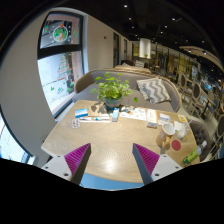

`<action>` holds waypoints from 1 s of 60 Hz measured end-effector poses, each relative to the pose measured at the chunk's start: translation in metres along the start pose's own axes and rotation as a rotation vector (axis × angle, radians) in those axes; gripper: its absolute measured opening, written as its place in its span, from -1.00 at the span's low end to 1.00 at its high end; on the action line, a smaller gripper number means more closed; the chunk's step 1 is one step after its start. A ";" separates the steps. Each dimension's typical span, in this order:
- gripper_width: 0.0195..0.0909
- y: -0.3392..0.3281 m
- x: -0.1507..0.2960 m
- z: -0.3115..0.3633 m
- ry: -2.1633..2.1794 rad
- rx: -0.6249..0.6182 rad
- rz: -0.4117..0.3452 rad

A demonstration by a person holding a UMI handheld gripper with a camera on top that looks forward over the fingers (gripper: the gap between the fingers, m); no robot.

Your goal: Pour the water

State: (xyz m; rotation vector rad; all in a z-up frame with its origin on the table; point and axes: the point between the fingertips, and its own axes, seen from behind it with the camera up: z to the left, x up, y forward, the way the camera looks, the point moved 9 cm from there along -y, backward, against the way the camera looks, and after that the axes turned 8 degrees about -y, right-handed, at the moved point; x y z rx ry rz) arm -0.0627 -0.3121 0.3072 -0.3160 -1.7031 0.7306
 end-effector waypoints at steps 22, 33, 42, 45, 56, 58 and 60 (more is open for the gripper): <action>0.85 0.010 -0.073 -0.132 0.064 -0.129 0.033; 0.85 0.019 -0.133 -0.221 0.130 -0.186 0.039; 0.86 0.020 -0.190 -0.296 0.132 -0.233 0.046; 0.85 0.022 -0.206 -0.317 0.146 -0.231 0.050; 0.85 0.037 -0.245 -0.384 0.179 -0.232 0.066; 0.85 0.043 -0.248 -0.394 0.172 -0.235 0.053; 0.85 0.047 -0.247 -0.402 0.162 -0.236 0.038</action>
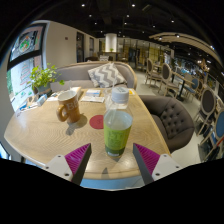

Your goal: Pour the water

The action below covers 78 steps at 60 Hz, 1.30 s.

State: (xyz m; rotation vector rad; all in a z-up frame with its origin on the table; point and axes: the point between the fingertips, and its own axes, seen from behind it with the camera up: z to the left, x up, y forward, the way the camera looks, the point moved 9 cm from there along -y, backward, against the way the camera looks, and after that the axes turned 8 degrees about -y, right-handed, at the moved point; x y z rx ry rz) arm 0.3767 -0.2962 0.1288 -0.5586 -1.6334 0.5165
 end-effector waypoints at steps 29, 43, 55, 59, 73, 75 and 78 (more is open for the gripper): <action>-0.14 0.070 0.025 -0.019 0.008 0.049 -0.153; -0.43 0.071 0.035 -0.015 -0.003 0.006 -0.139; -0.42 0.060 0.079 -0.024 -0.169 -0.182 -0.135; -0.43 0.061 0.102 -0.024 -0.277 -0.279 -0.115; -0.43 0.076 0.180 -0.006 -0.798 -0.593 -0.051; -0.43 0.079 0.188 0.002 -0.882 -0.634 -0.032; -0.43 0.087 0.197 0.012 -1.012 -0.680 -0.009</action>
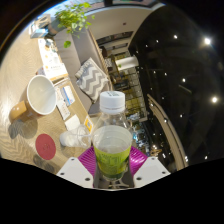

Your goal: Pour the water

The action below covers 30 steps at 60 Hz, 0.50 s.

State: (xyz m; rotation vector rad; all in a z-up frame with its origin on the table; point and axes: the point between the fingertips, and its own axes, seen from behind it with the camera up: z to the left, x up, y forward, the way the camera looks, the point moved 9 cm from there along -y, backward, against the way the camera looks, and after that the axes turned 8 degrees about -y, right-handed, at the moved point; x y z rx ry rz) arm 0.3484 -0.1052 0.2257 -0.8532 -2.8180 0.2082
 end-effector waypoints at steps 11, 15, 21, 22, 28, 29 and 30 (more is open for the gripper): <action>-0.43 0.007 0.040 0.018 -0.415 -0.094 0.000; -0.43 0.013 0.044 0.027 -0.530 -0.098 0.028; -0.43 0.012 0.043 0.037 -0.641 -0.093 0.062; -0.43 0.012 0.043 0.038 -0.651 -0.091 0.066; -0.43 0.013 0.042 0.041 -0.676 -0.081 0.075; -0.43 0.013 0.042 0.041 -0.676 -0.080 0.076; -0.43 0.013 0.042 0.041 -0.673 -0.078 0.075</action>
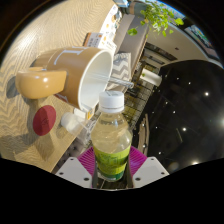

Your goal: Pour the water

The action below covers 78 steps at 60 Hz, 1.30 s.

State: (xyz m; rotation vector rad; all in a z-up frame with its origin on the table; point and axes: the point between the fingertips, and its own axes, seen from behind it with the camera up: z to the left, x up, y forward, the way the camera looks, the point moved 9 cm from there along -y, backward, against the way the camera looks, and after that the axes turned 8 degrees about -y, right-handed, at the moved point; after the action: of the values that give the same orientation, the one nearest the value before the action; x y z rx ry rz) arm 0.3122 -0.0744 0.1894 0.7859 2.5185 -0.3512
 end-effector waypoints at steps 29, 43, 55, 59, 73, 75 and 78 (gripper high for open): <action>-0.42 -0.033 -0.039 -0.046 0.966 0.228 -0.198; -0.41 -0.015 -0.030 -0.002 1.570 0.562 -0.340; -0.41 0.002 0.001 0.038 1.672 0.705 -0.411; -0.41 0.009 0.005 0.054 1.688 0.739 -0.422; -0.38 0.017 0.012 0.082 1.684 0.761 -0.468; -0.36 0.017 0.016 0.084 1.682 0.756 -0.480; -0.30 0.015 0.016 0.085 1.680 0.746 -0.491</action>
State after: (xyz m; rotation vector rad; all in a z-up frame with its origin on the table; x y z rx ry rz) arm 0.3403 -0.0860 0.1070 0.8370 4.2765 -1.2511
